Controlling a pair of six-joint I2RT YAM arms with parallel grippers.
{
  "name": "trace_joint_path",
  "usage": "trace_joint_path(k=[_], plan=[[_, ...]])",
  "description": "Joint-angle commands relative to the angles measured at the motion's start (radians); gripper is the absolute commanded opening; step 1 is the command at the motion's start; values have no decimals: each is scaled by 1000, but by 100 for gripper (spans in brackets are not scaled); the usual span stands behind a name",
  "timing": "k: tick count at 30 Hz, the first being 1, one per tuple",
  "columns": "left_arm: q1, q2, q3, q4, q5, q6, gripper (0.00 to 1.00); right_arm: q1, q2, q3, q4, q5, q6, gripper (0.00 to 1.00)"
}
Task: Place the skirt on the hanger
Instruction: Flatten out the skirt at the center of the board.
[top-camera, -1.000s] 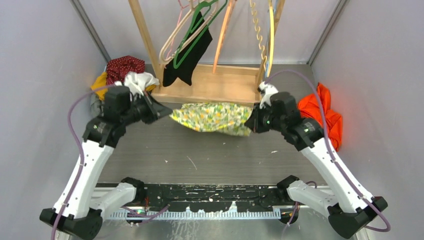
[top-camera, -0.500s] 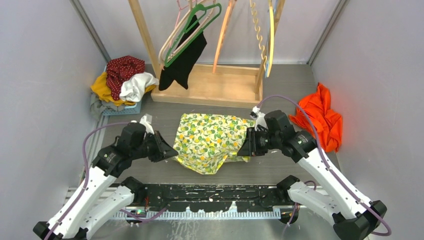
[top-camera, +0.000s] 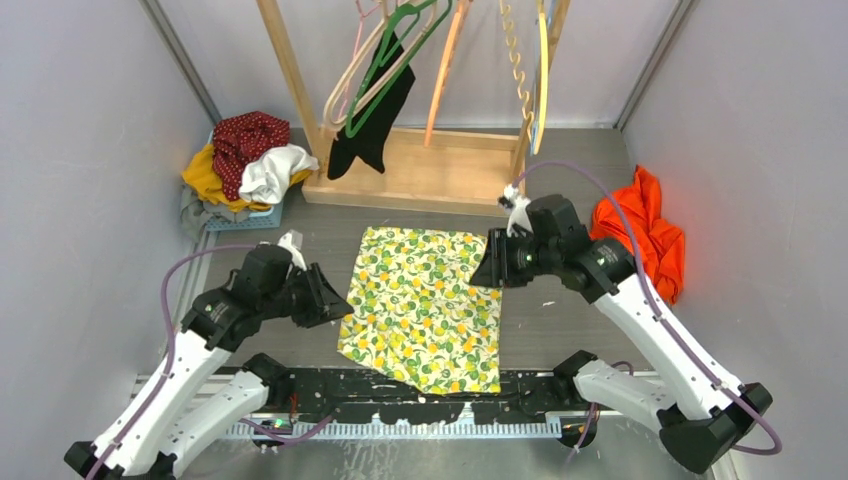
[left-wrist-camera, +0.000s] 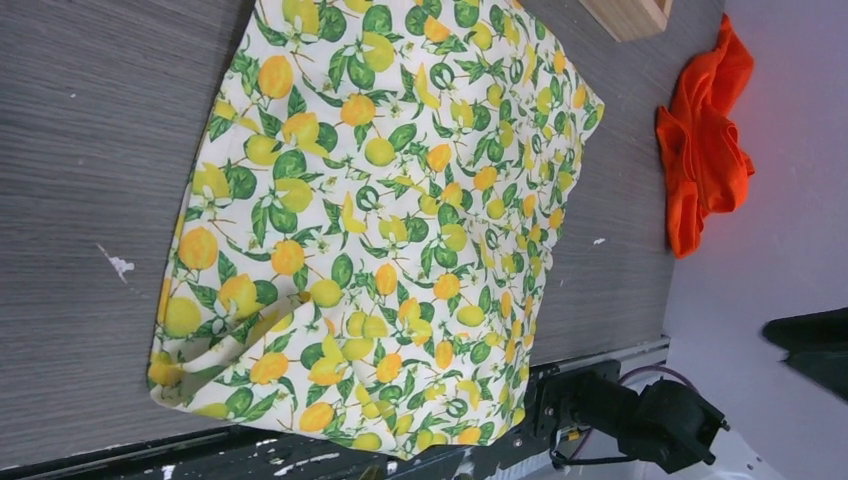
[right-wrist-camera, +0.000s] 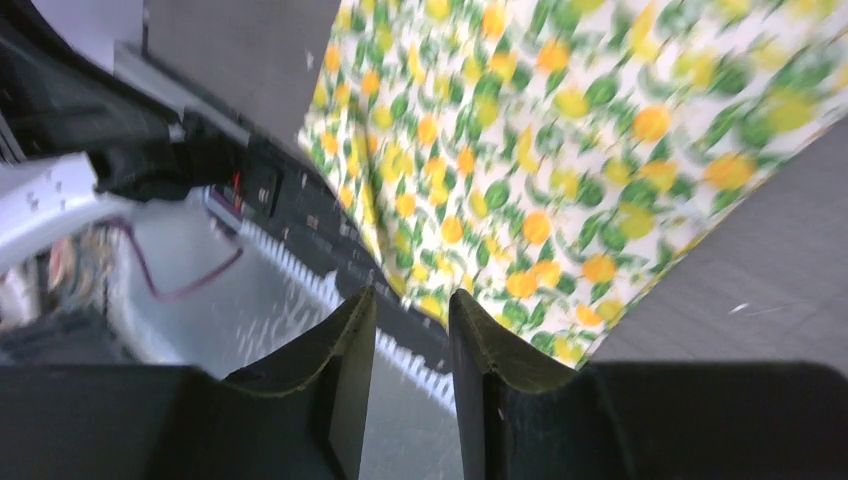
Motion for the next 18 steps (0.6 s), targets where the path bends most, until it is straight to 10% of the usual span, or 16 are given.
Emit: trace_joint_path(k=[1, 9, 18], plan=[[-4, 103, -8, 179, -12, 29, 27, 4, 69, 292, 5, 293, -88, 37], [-3, 298, 10, 325, -83, 81, 19, 2, 200, 809, 31, 640, -202, 26], [-3, 360, 6, 365, -68, 107, 18, -93, 352, 1023, 125, 909, -290, 26]])
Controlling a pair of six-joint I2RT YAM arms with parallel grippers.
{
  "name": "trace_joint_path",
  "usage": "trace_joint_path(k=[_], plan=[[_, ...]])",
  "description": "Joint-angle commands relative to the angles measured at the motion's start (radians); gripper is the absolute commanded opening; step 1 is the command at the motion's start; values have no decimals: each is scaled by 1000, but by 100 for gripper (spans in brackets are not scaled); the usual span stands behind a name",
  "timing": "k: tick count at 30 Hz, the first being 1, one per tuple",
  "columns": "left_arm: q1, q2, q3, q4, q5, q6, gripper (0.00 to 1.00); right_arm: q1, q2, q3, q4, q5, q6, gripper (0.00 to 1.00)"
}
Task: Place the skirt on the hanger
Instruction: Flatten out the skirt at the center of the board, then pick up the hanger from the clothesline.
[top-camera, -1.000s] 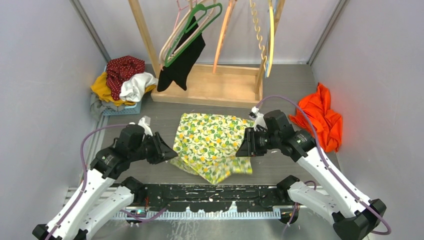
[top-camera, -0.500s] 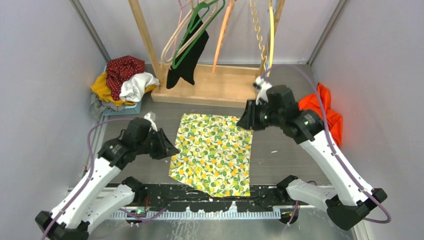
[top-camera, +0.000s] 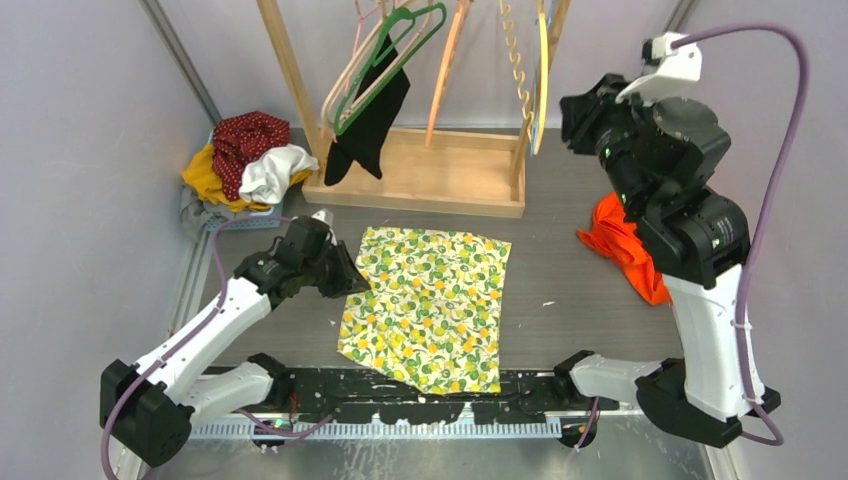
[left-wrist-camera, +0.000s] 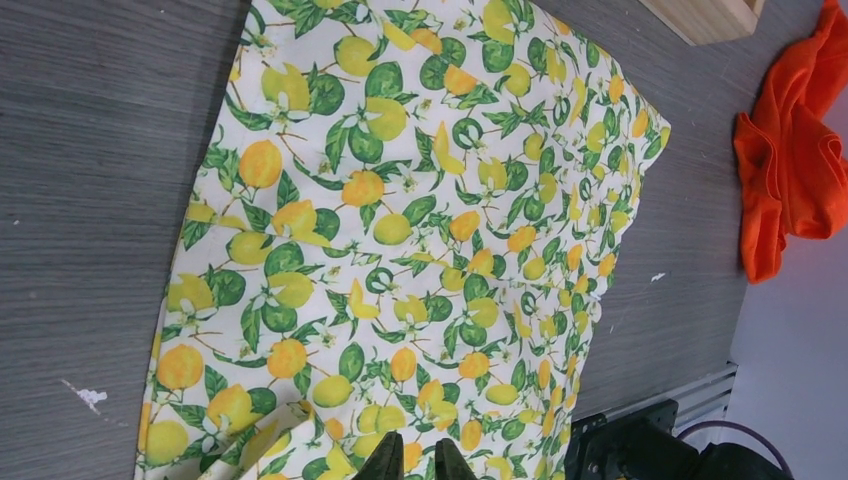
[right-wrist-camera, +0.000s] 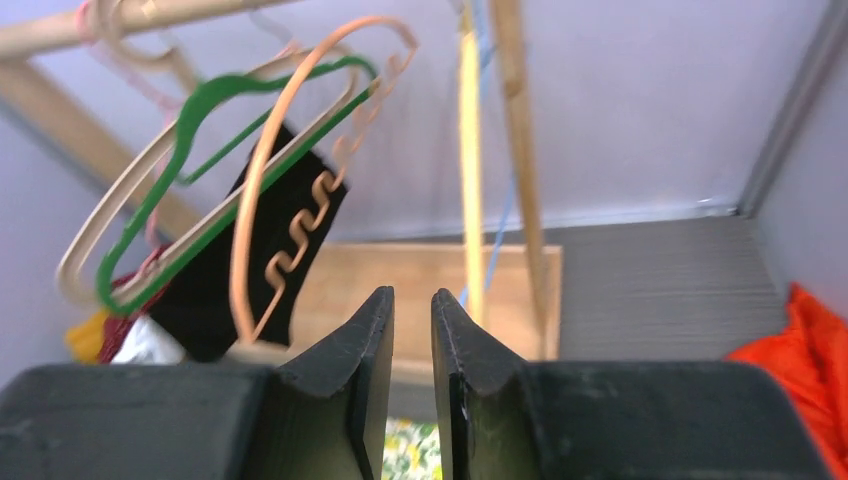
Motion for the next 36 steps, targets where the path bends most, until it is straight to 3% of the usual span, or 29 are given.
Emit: trace_joint_path(k=[1, 6, 16, 27, 36], plan=[[-2, -9, 4, 63, -11, 33, 18, -85, 120, 79, 53, 133, -58, 26], [-2, -3, -7, 80, -8, 31, 18, -218, 224, 127, 49, -69, -4, 26], [-2, -21, -22, 80, -7, 28, 17, -432, 313, 81, 122, -286, 101, 27], [-2, -25, -30, 74, -11, 25, 16, -458, 350, -8, 292, -762, 204, 31], [-2, -12, -41, 91, 3, 23, 14, -449, 326, -88, 348, -775, 228, 40]])
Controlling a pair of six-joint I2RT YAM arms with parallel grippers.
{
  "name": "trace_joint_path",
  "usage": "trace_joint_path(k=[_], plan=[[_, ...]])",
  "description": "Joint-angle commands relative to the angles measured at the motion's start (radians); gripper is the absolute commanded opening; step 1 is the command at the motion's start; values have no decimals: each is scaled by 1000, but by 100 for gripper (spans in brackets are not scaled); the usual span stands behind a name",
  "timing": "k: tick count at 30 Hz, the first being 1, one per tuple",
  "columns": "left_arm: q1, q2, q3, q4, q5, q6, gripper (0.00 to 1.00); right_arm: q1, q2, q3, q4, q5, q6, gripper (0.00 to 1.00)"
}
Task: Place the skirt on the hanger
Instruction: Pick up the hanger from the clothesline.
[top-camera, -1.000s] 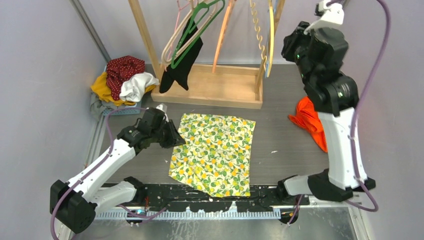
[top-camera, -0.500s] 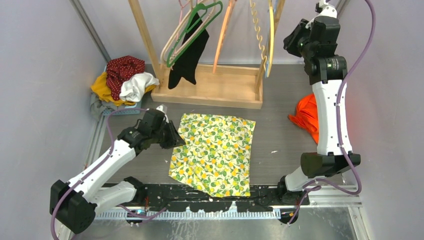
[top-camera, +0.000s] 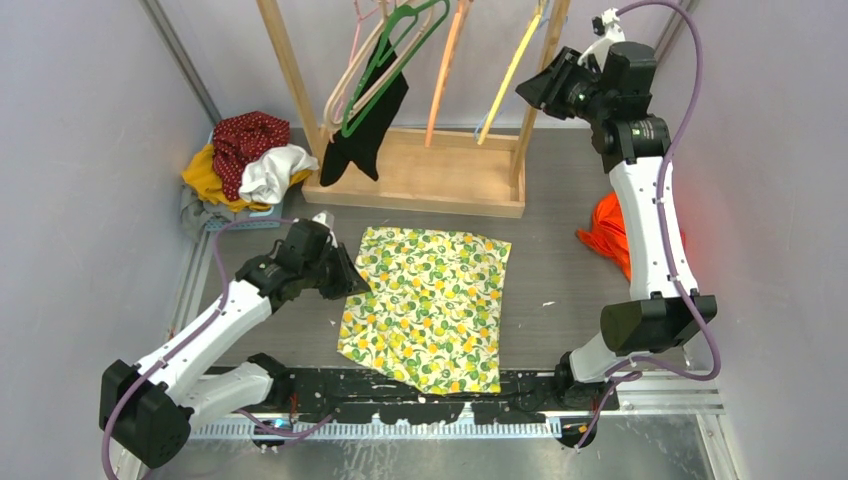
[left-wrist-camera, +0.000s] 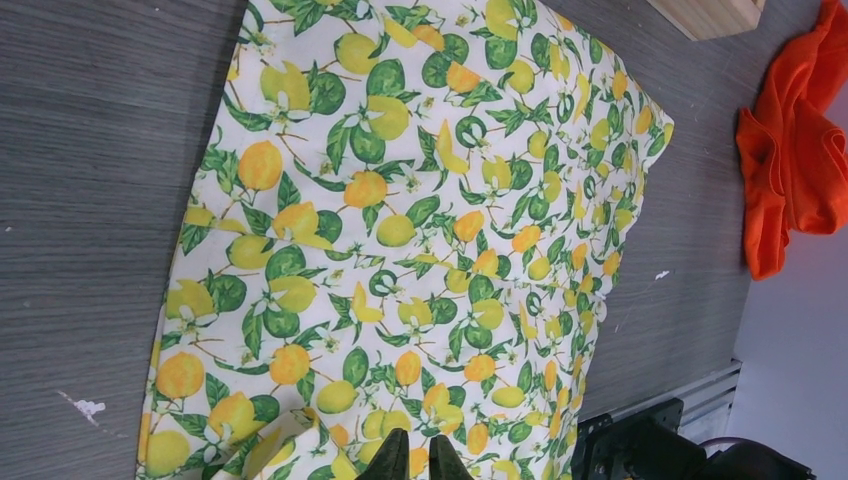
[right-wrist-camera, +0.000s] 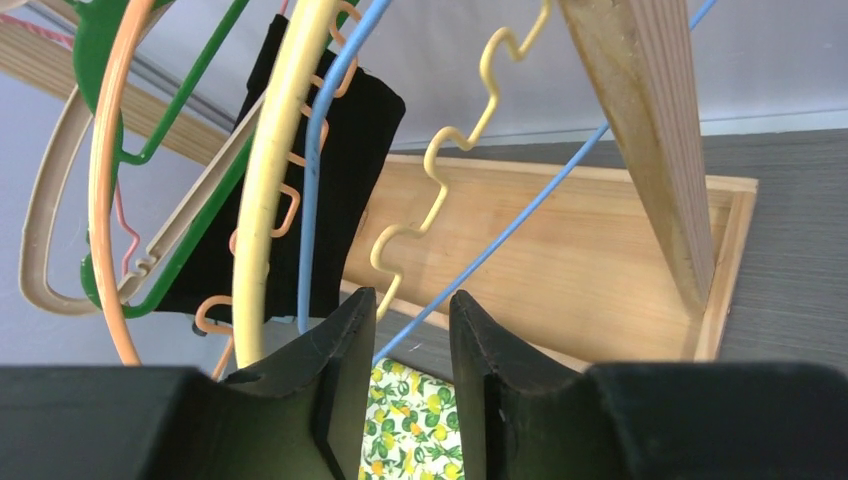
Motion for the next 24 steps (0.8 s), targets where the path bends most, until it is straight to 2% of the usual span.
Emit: trace_joint_path(k=[1, 9, 24], plan=[[-2, -7, -3, 48, 3, 14, 14, 9, -23, 2, 91, -42, 27, 41], [-3, -8, -6, 49, 0, 14, 13, 29, -51, -27, 149, -6, 58, 42], [-2, -11, 3, 29, -11, 19, 13, 105, 1, -17, 217, 64, 79, 42]])
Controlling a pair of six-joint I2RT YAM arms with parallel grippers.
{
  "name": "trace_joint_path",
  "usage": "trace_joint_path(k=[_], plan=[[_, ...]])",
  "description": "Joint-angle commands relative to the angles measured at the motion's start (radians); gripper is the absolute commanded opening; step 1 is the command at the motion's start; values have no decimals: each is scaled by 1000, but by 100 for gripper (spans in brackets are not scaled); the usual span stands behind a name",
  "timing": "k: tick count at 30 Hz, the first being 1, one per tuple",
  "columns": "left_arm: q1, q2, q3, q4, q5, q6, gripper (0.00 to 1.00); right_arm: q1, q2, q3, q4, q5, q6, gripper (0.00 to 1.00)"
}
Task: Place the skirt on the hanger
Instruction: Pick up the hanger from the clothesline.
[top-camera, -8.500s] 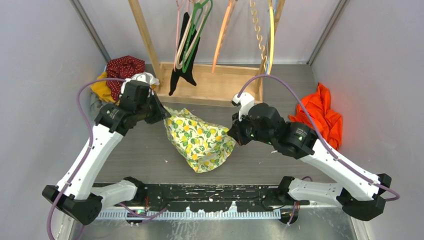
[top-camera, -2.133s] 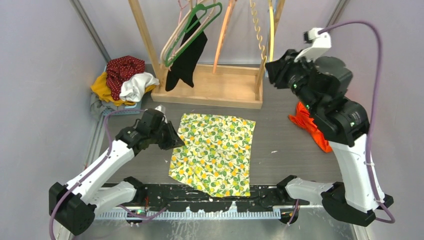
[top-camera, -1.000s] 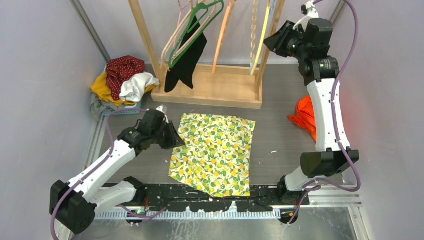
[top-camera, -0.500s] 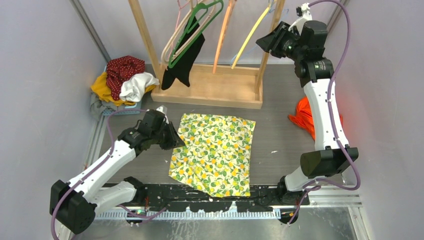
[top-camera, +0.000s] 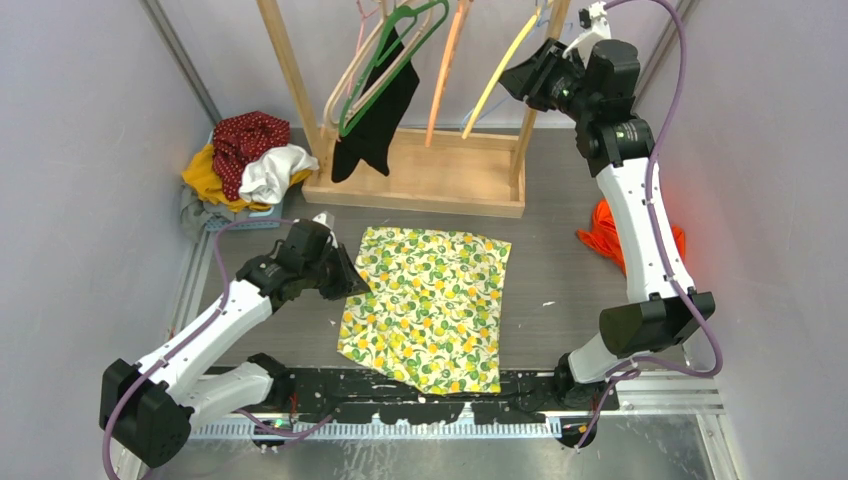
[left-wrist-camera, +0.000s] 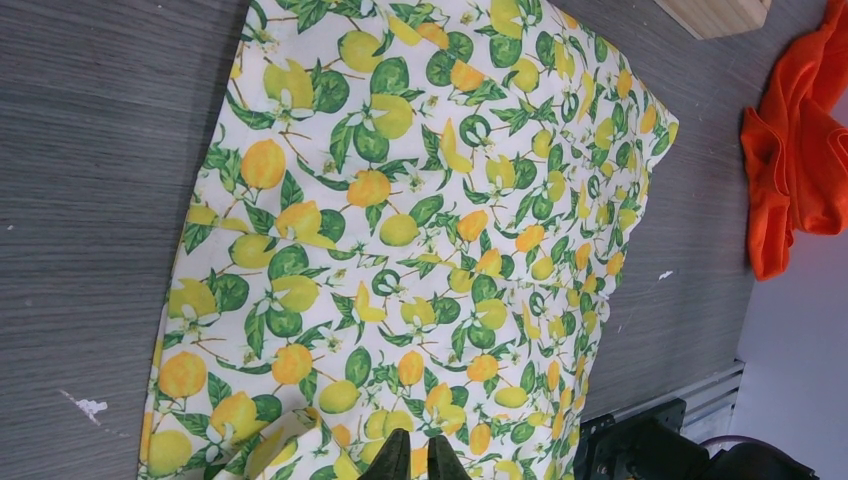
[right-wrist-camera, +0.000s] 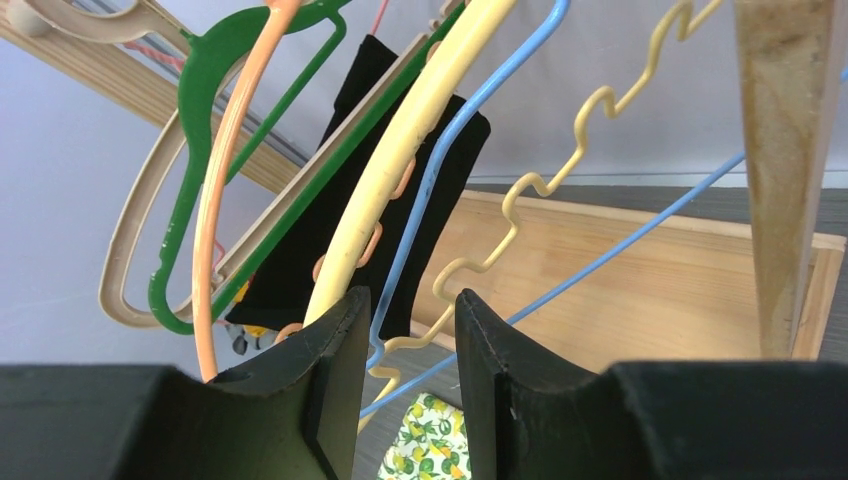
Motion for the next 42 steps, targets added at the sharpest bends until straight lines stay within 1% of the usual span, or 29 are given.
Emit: trace_joint_path(k=[1, 4, 8, 9, 12, 14, 15, 18, 20, 21, 24, 28, 38, 42], plan=[[-2, -14, 5, 31, -10, 19, 14, 23, 9, 14, 81, 40, 11, 42], [-2, -12, 5, 29, -10, 22, 19, 32, 29, 24, 82, 59, 12, 43], [-2, -9, 12, 20, -10, 26, 34, 44, 56, 48, 79, 85, 17, 43], [-3, -9, 17, 15, -11, 29, 36, 47, 63, 52, 81, 87, 20, 43], [-2, -8, 25, 4, -14, 36, 37, 57, 81, 68, 87, 99, 24, 42], [-2, -9, 27, 0, -16, 39, 36, 65, 92, 83, 79, 110, 21, 37], [-3, -8, 27, 1, -16, 40, 35, 71, 97, 94, 56, 121, 13, 32], [-2, -5, 25, 4, -16, 40, 34, 90, 97, 131, -5, 165, -29, 17], [-3, -1, 25, 12, -11, 40, 34, 94, 87, 149, -35, 191, -47, 3], [-2, 4, 26, 17, -9, 39, 33, 94, 77, 153, -43, 203, -53, 1], [-2, 18, 35, 31, 4, 36, 33, 95, 51, 175, -77, 247, -71, 1], [-3, 39, 47, 34, 14, 42, 33, 95, 41, 225, -199, 313, -110, 1], [-3, 32, 39, 39, 22, 41, 30, 94, -48, 162, -302, 476, -184, 1], [-2, 27, 38, 30, 19, 41, 30, 59, -111, 132, -327, 457, -184, 1]])
